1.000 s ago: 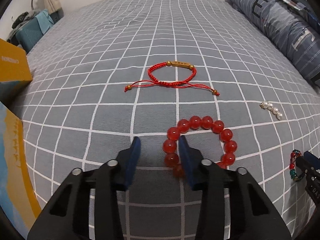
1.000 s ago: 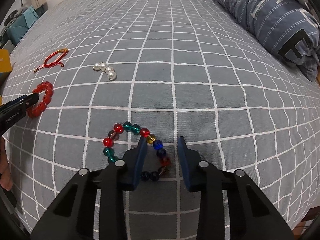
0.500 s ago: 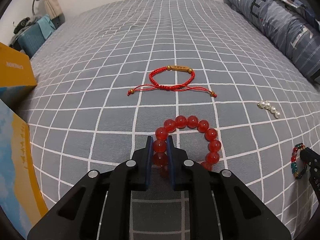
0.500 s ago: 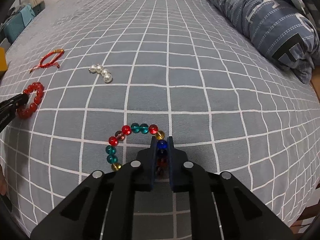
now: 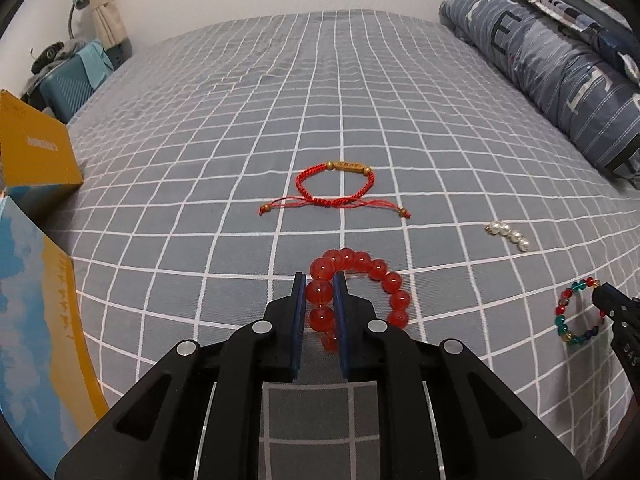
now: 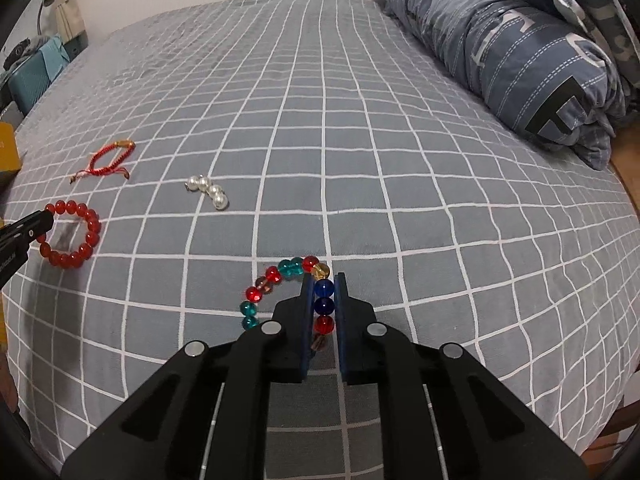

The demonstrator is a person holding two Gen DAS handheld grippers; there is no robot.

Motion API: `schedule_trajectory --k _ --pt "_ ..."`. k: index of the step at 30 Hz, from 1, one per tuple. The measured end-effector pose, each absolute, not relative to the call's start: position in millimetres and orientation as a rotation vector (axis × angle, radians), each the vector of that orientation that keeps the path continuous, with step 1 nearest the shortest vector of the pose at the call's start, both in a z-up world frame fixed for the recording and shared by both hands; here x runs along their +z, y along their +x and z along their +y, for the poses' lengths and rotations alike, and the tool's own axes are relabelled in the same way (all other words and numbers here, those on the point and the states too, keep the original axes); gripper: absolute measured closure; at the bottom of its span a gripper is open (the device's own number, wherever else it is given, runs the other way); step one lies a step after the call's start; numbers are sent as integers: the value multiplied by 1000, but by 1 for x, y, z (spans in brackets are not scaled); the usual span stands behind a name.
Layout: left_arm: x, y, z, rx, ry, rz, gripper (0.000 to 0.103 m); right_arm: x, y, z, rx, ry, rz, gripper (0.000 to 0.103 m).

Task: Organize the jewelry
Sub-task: 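Lift both held bracelets up off the bed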

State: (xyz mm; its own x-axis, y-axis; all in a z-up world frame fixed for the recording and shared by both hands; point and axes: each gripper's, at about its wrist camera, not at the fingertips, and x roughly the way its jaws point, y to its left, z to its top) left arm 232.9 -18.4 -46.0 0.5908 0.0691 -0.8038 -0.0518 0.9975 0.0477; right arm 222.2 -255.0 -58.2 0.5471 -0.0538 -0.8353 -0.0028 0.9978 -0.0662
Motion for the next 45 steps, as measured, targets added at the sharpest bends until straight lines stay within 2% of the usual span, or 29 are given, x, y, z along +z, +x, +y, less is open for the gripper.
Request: schedule_trajectory --k 27,45 --pt "6 193 -7 49 2 871 90 -13 198 -241 -1 -22 891 94" --pt "41 157 27 102 -1 822 90 17 183 -196 60 -28 849 94"
